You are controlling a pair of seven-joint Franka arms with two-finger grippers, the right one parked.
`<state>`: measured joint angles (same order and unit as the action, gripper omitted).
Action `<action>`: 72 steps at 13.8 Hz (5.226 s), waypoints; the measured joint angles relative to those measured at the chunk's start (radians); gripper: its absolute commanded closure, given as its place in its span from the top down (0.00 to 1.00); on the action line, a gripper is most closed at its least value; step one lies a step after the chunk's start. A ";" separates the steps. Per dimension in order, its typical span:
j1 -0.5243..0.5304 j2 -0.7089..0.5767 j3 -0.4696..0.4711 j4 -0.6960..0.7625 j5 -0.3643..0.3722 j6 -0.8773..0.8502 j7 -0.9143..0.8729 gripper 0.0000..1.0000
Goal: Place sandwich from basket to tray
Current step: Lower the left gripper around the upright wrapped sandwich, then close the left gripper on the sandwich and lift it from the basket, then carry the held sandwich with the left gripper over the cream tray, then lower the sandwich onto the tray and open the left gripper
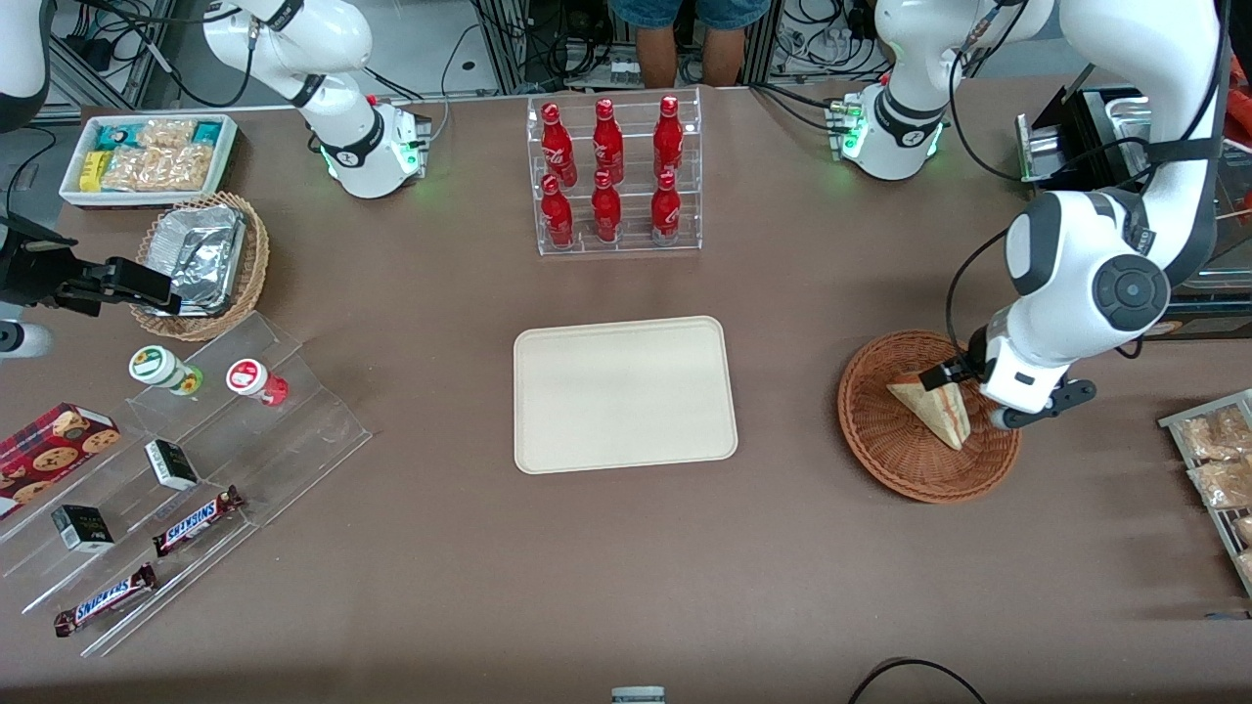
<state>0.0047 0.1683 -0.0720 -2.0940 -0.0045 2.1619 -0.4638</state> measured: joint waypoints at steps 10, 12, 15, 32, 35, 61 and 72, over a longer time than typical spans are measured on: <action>0.009 0.040 -0.001 -0.096 0.000 0.174 -0.190 1.00; 0.009 0.068 -0.001 -0.099 0.000 0.201 -0.218 1.00; 0.009 0.109 -0.001 -0.100 0.000 0.223 -0.249 0.00; -0.216 0.103 -0.082 0.147 0.001 -0.032 -0.076 0.00; -0.327 0.170 -0.084 0.218 0.000 -0.035 -0.122 0.00; -0.669 0.705 -0.080 0.901 0.000 -0.252 -0.432 0.00; -0.678 0.713 -0.075 0.926 0.003 -0.231 -0.444 1.00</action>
<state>-0.6732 0.8818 -0.1469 -1.1684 -0.0011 1.9306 -0.9082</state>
